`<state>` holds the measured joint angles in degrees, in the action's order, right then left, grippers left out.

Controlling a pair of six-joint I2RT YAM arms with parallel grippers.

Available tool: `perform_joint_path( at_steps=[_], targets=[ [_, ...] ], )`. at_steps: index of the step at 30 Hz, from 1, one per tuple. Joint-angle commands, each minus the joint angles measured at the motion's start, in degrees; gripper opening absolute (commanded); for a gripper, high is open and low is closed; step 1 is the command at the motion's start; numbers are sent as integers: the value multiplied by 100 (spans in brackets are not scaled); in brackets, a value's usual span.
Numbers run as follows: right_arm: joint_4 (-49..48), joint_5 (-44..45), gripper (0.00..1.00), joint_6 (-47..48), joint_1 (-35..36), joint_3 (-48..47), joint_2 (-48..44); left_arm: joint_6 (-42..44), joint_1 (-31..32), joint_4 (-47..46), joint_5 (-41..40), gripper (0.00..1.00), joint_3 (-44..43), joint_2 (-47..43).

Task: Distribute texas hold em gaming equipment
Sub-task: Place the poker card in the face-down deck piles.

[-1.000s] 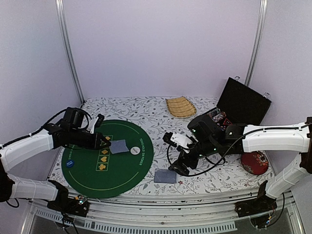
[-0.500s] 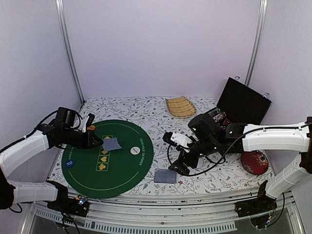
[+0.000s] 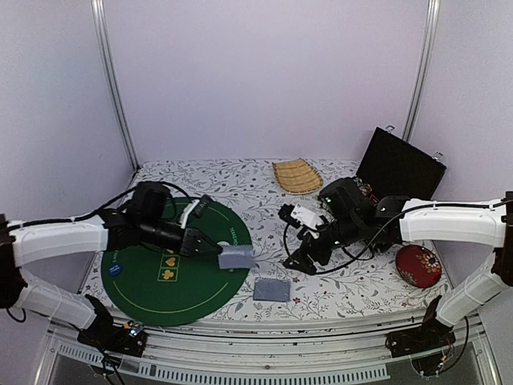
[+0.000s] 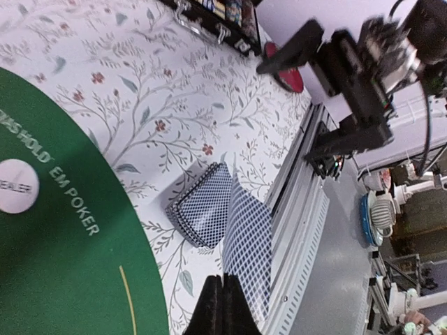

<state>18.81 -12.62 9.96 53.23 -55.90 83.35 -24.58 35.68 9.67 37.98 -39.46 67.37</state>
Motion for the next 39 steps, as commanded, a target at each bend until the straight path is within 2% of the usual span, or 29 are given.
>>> perform_joint_path(
  at_steps=[1, 5, 10, 16, 25, 33, 37, 39],
  targets=[
    [-259, -233, 99, -500, -477, 185, -196, -100, 641, -1282, 403, 0, -155, 1241],
    [-238, -168, 99, -615, -561, 373, -407, -56, 1006, -1867, 601, 0, -452, 2171],
    [-140, -127, 99, -694, -571, 458, -470, -247, 1144, -2587, 722, 0, -548, 2759],
    [-71, -16, 99, -689, -571, 438, -511, -266, 1218, -2610, 668, 0, -656, 3290],
    [170, 338, 99, -710, -695, 244, -624, -275, 1306, -2360, 144, 1, -668, 3519],
    [329, 379, 99, -663, -759, 108, -719, -127, 1292, -1810, -227, 31, -737, 3243],
    [429, 493, 99, -662, -773, 42, -747, -18, 1295, -1390, -332, 49, -884, 3128],
    [551, 681, 99, -666, -887, -56, -761, 115, 1286, -929, -700, 61, -1050, 2943]
  ],
)
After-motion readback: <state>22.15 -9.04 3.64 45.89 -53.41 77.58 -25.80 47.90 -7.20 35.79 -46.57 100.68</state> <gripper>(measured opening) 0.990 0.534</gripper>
